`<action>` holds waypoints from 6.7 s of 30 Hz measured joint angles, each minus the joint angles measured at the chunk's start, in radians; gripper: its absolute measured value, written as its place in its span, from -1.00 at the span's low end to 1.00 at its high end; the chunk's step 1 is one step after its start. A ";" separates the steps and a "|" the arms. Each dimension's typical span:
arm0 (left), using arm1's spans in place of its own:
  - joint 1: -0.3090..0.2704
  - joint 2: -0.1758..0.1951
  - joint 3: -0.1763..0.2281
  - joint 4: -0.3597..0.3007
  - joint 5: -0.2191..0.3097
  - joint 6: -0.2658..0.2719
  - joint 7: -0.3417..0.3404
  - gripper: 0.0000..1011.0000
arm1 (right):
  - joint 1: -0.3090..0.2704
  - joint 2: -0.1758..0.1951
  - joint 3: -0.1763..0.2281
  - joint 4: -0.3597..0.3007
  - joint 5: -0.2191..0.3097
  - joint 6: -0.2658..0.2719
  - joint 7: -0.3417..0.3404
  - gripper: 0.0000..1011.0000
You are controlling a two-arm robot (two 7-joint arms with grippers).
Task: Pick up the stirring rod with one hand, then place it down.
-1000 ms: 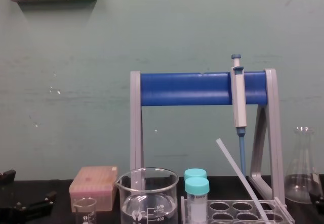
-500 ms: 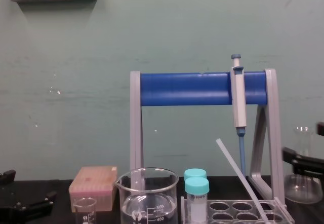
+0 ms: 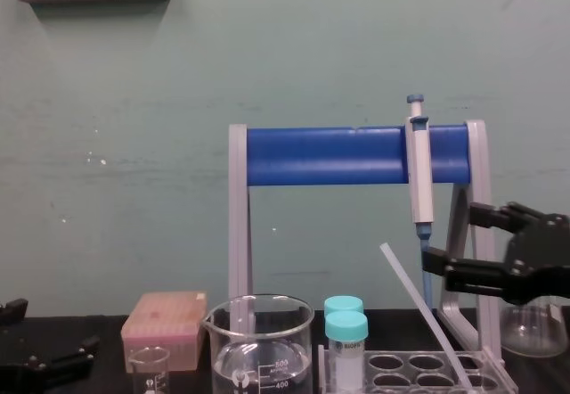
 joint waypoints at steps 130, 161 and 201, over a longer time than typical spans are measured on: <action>0.000 0.000 0.000 0.000 0.000 0.000 0.000 0.98 | 0.163 -0.122 0.138 0.085 0.227 0.092 0.207 -0.87; 0.000 0.000 0.000 0.000 0.000 0.000 0.000 0.98 | 0.061 -0.114 0.163 0.090 0.161 0.008 0.189 -0.87; 0.000 0.000 0.000 0.000 0.000 0.000 0.000 0.98 | 0.064 -0.114 0.162 0.090 0.165 0.011 0.194 -0.87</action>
